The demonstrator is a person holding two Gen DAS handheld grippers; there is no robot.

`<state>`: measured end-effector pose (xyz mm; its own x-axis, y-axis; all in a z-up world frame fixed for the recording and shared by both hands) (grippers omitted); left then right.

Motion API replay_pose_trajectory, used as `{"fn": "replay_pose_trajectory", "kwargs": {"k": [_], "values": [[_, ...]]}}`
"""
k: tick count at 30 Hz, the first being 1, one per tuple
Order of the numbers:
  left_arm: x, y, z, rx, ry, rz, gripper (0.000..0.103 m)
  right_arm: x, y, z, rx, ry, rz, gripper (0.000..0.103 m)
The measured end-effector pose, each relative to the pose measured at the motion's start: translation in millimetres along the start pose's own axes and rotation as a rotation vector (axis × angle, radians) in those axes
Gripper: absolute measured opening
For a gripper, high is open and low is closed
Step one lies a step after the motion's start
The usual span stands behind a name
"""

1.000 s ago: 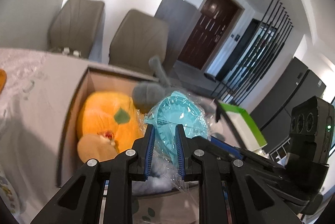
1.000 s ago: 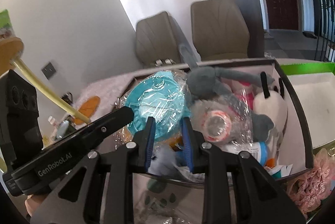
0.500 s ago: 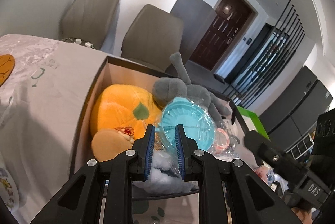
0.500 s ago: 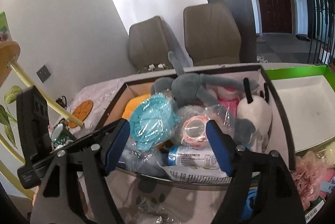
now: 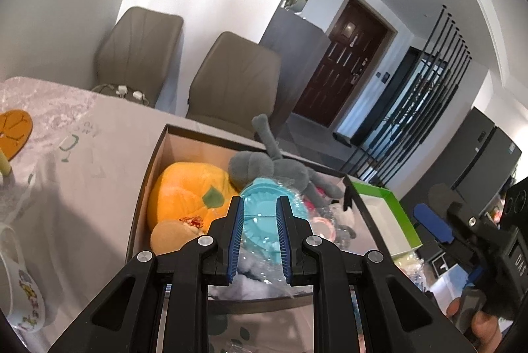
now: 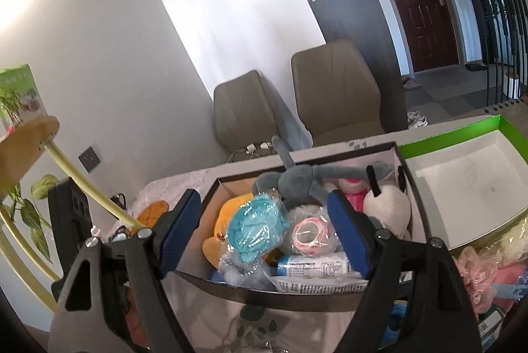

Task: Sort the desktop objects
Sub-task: 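Lower the teal bowl into the dark box and open both grippers, then withdraw both open grippers from the dark box back over the table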

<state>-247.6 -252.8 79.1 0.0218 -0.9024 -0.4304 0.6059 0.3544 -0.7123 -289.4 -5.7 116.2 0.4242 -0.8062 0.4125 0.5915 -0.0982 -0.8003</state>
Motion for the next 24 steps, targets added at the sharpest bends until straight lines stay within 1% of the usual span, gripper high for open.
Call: {"fn": "replay_pose_trajectory", "kwargs": {"k": [3, 5, 7, 8, 10, 11, 12, 13, 14, 15, 16, 18, 22, 24], "values": [[-8, 0, 8, -0.013, 0.005, -0.015, 0.019, -1, -4, 14, -0.026, -0.009, -0.009, 0.084], [-12, 1, 14, -0.022, 0.014, -0.027, 0.023, -1, -7, 25, -0.048, -0.014, -0.012, 0.086], [-15, 1, 20, -0.032, 0.019, -0.038, 0.033, -2, -9, 36, -0.069, -0.018, -0.013, 0.088], [-17, 1, 24, -0.04, 0.02, -0.044, 0.035, -2, -10, 41, -0.081, -0.02, -0.014, 0.089], [-19, 0, 33, -0.063, 0.021, -0.052, 0.047, -3, -12, 51, -0.102, -0.022, -0.021, 0.091], [-19, 0, 37, -0.075, 0.023, -0.055, 0.049, -4, -12, 55, -0.108, -0.024, -0.023, 0.092], [-20, -1, 41, -0.085, 0.024, -0.056, 0.055, -5, -13, 61, -0.118, -0.027, -0.027, 0.093], [-20, -2, 46, -0.098, 0.023, -0.055, 0.063, -6, -13, 67, -0.129, -0.031, -0.03, 0.094], [-21, -2, 50, -0.11, 0.023, -0.055, 0.068, -5, -14, 70, -0.136, -0.032, -0.031, 0.096], [-21, -2, 54, -0.121, 0.022, -0.056, 0.077, -5, -14, 75, -0.149, -0.034, -0.032, 0.098], [-22, -3, 59, -0.135, 0.02, -0.058, 0.081, -4, -15, 81, -0.162, -0.035, -0.031, 0.099], [-24, -3, 65, -0.152, 0.016, -0.065, 0.083, -3, -16, 89, -0.18, -0.039, -0.028, 0.103], [-29, -4, 77, -0.179, 0.007, -0.085, 0.097, -6, -16, 103, -0.194, -0.061, -0.04, 0.103], [-33, -3, 84, -0.2, 0.005, -0.094, 0.098, -9, -16, 110, -0.203, -0.069, -0.05, 0.103]]}}
Point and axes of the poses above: each gripper's, at about its wrist camera, not at the fingertips, and z roughly against the way its jaws point, x to its left, y to its underside, the point moved 1 cm from there along -z, roughly the way its jaws point, and after that the axes turned 4 degrees about x, right-handed, at the moved point
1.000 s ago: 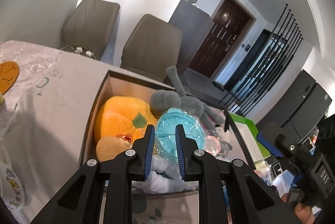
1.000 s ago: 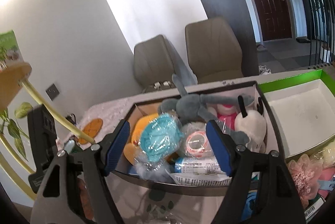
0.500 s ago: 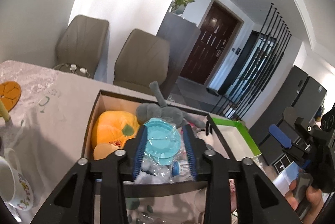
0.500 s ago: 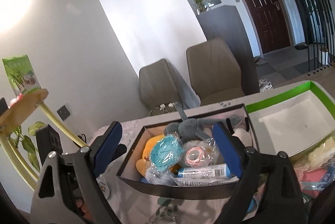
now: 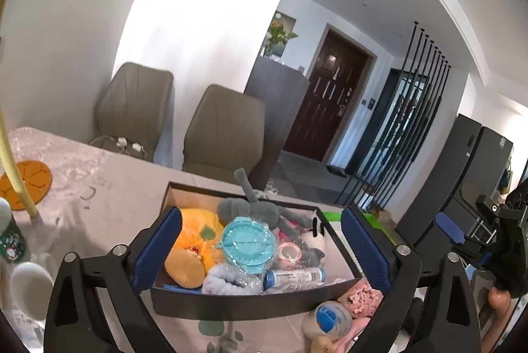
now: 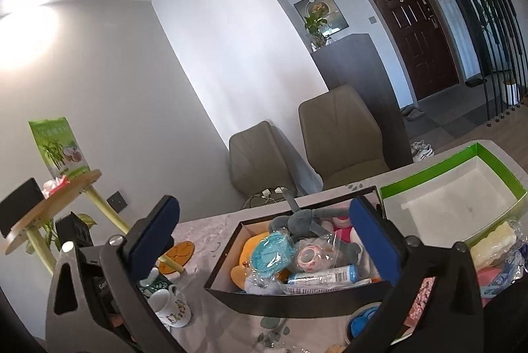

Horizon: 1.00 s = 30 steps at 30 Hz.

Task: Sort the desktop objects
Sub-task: 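Withdraw both open grippers from the dark box back over the table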

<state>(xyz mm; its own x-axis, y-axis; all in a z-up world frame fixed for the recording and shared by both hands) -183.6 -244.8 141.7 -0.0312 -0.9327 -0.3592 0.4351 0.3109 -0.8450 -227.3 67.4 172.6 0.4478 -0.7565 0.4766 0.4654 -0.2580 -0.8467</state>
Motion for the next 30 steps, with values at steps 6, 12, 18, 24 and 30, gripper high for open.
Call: {"fn": "replay_pose_trajectory", "kwargs": {"k": [6, 12, 18, 24, 30], "values": [[-16, 2, 14, -0.019, 0.006, -0.049, 0.098, -8, -5, 27, -0.038, 0.001, -0.009, 0.103], [-30, 5, 30, -0.044, 0.0, -0.088, 0.098, -14, -8, 56, -0.079, -0.002, -0.016, 0.103], [-46, 11, 49, -0.068, 0.025, -0.115, 0.098, -18, -9, 84, -0.106, -0.005, -0.006, 0.103], [-53, 41, 62, -0.053, 0.087, -0.093, 0.098, -40, 13, 103, -0.077, 0.006, -0.008, 0.103], [-50, 65, 63, -0.011, 0.093, -0.028, 0.098, -68, 14, 116, -0.058, 0.034, -0.081, 0.103]]}}
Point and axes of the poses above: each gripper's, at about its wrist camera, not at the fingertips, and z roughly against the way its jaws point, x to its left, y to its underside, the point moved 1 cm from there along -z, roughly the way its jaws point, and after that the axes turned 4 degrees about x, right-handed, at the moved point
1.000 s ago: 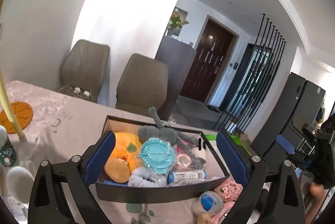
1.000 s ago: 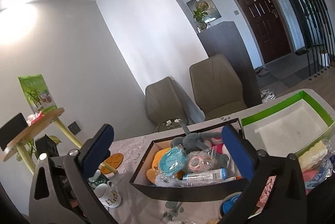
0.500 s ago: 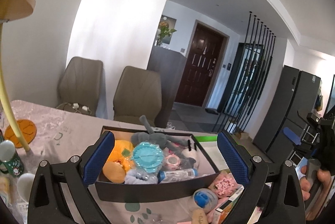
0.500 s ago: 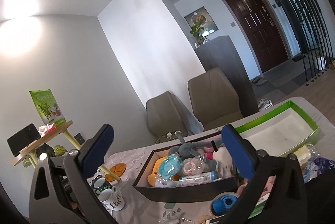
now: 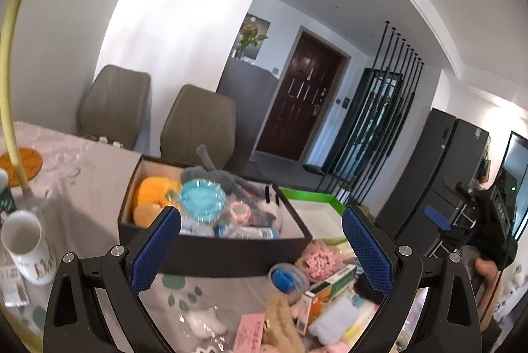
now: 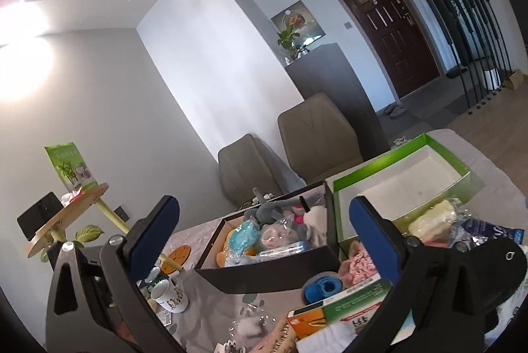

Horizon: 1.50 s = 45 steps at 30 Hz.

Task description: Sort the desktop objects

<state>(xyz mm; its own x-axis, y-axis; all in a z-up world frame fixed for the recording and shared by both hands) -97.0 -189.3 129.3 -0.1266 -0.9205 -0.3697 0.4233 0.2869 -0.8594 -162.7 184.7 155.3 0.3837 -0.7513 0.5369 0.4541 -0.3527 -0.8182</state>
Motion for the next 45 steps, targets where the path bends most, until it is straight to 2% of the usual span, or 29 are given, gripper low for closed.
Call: {"fn": "replay_pose_trajectory", "kwargs": {"k": [9, 18, 22, 27, 32, 45], "values": [[-8, 20, 8, 0.046, -0.007, 0.02, 0.098, -2, 5, 11, 0.016, -0.014, -0.003, 0.103], [-31, 31, -4, 0.091, 0.009, -0.006, 0.098, -12, 7, 21, 0.043, -0.005, -0.008, 0.103], [-45, 35, -14, 0.117, 0.024, -0.037, 0.098, -28, 11, 24, 0.066, -0.025, -0.077, 0.103], [-63, 41, -31, 0.163, 0.039, -0.067, 0.098, -60, 24, 16, 0.155, -0.059, -0.231, 0.103], [-78, 49, -51, 0.208, 0.046, -0.1, 0.098, -83, 37, 1, 0.242, -0.051, -0.305, 0.103], [-108, 74, -117, 0.358, 0.058, -0.18, 0.098, -121, 53, -44, 0.371, -0.061, -0.41, 0.103]]}}
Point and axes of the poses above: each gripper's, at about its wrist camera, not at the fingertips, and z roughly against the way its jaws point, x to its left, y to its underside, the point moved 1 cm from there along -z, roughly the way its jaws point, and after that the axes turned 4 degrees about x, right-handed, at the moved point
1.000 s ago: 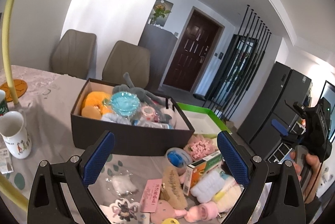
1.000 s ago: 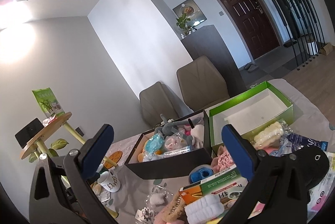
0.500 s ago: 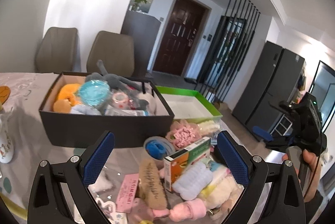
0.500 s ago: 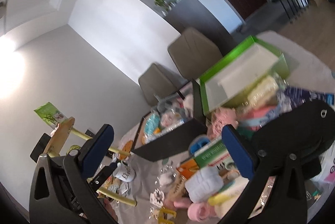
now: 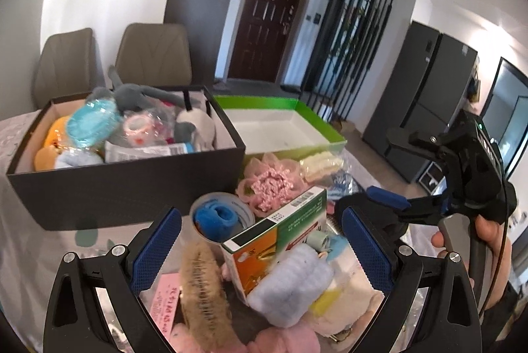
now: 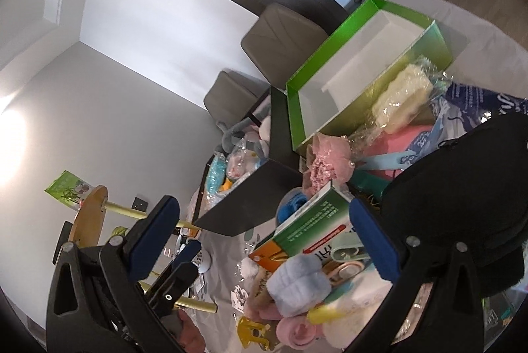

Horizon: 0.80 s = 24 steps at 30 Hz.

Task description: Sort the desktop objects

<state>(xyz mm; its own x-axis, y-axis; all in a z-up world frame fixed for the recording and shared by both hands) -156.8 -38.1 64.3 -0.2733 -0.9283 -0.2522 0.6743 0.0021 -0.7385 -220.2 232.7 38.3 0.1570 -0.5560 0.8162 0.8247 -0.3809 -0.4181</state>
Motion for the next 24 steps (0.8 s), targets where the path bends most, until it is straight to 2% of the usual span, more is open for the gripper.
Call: {"fn": "replay_pose_trajectory", "kwargs": {"k": [6, 15, 19, 24], "values": [[0, 1, -27, 0.066, 0.0, -0.016, 0.098, -12, -6, -26, 0.056, 0.013, -0.021, 0.103], [-7, 3, -55, 0.137, 0.029, -0.045, 0.098, -15, -10, -51, 0.093, 0.068, -0.011, 0.103], [-10, 11, -63, 0.184, 0.032, -0.061, 0.098, -10, -8, -57, 0.12, 0.056, -0.002, 0.103], [-1, 22, -56, 0.202, 0.034, -0.043, 0.098, 3, -3, -67, 0.161, 0.013, 0.014, 0.103]]}}
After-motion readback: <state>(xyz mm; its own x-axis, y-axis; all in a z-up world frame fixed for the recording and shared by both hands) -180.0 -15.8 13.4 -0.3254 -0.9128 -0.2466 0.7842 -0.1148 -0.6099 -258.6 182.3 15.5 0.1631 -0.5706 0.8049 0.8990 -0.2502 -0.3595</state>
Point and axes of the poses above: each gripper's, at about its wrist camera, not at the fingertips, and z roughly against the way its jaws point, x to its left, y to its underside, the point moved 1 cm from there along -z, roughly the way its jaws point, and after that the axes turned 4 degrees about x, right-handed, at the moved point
